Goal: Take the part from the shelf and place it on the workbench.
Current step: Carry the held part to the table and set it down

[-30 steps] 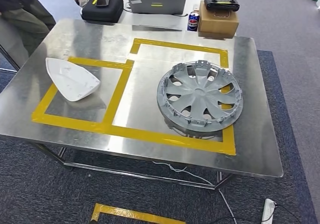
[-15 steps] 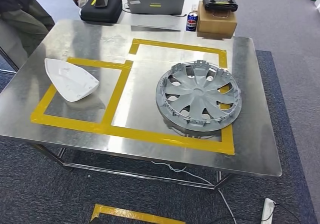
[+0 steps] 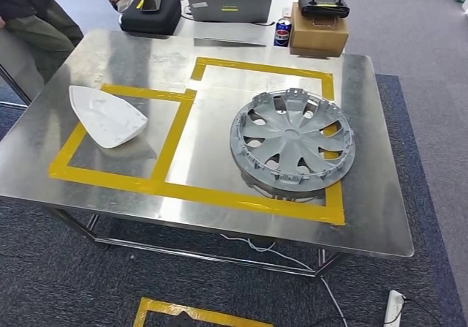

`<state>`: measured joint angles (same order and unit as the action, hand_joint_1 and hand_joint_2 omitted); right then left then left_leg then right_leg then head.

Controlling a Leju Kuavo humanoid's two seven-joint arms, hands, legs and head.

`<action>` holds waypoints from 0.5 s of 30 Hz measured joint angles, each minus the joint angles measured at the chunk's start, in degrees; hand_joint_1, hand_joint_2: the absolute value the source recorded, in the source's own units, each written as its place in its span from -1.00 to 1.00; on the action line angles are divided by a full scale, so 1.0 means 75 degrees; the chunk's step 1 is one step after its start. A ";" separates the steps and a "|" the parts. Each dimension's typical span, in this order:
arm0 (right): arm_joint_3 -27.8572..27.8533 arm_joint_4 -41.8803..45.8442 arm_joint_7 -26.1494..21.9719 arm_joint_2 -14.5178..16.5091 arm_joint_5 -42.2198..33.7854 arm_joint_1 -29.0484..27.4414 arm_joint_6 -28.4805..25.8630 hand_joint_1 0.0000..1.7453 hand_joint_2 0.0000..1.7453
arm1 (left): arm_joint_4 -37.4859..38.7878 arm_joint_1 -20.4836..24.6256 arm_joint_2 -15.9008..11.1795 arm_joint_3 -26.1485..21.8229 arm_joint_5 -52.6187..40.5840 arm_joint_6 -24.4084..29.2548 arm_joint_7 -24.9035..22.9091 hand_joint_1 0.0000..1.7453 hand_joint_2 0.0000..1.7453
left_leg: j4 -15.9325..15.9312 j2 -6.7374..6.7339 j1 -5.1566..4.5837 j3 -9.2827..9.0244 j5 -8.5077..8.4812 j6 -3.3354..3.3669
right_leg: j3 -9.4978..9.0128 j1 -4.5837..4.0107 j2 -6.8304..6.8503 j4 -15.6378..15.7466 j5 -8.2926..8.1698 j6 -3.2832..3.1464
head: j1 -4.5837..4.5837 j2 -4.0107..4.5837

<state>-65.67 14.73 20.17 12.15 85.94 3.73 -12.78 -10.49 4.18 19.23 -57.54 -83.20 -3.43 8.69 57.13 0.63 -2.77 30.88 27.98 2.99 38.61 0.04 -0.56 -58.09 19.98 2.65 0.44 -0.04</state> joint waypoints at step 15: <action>0.0911 -0.0274 -0.1275 -0.0033 -0.0376 -0.0010 0.0799 -1.00 -1.00 | 0.0000 0.0038 -0.0006 -0.0216 0.0588 0.0592 0.0386 -1.00 -1.00 | -0.0052 -0.0104 -0.0038 0.0249 -0.0415 -0.0038 | -0.1181 -0.0197 0.0027 -0.0006 0.1142 -0.0290 | -0.0039 0.0000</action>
<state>-58.83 12.67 10.60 11.91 83.12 3.65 -6.79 -10.49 4.47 19.18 -59.16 -78.79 1.01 11.59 56.74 -0.15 -3.05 32.75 24.87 2.71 29.75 -1.44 -0.36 -58.13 28.54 0.48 0.15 -0.04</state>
